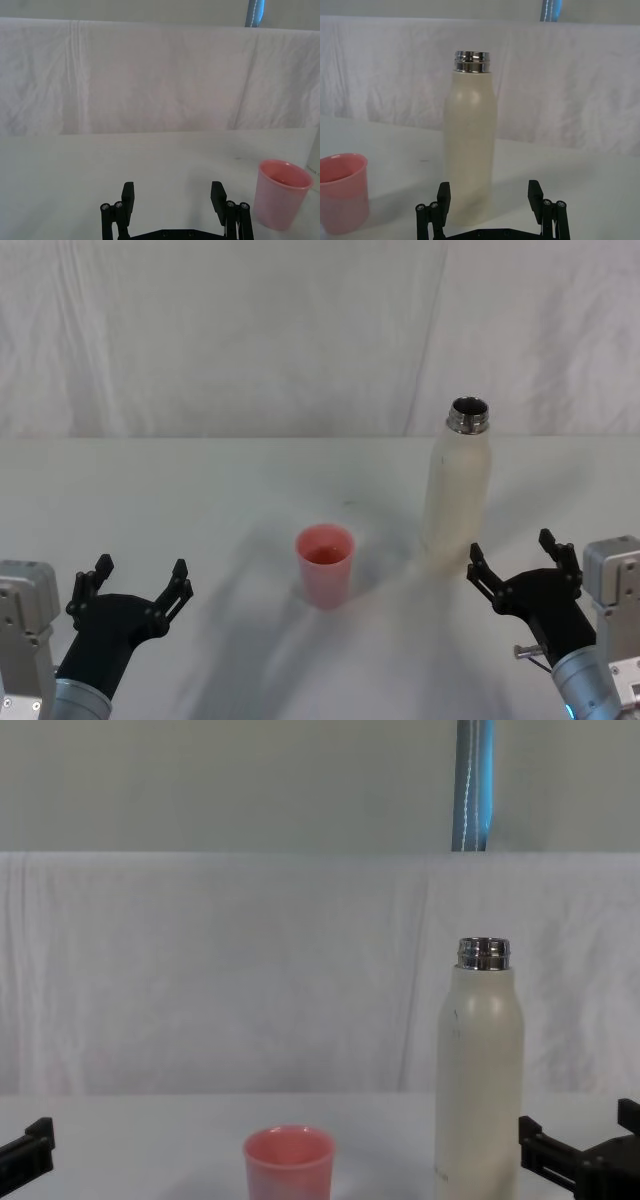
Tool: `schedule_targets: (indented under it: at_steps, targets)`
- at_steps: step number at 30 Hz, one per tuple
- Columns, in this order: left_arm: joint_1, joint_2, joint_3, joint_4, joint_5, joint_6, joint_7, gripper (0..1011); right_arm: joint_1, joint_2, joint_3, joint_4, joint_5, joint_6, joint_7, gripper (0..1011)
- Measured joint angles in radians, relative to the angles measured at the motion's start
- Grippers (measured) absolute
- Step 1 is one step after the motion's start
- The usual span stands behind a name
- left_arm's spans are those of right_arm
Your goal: Grasp the thermos with one hand and pour water into the cup lid.
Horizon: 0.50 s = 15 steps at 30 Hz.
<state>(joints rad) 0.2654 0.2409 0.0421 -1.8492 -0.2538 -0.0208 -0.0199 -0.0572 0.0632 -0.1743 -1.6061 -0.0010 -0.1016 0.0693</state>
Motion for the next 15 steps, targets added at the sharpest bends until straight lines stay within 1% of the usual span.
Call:
schedule_targets:
  at_steps: [8,15]
  targets:
    - [0.000,0.000,0.000,0.000,0.000,0.000,0.000,1001,-0.021,-0.001,0.018,-0.026,-0.009,0.016,-0.003,1000]
    - [0.000,0.000,0.000,0.000,0.000,0.000,0.000,1001,-0.032,-0.006,0.022,-0.036,-0.014,0.019,-0.002,1000]
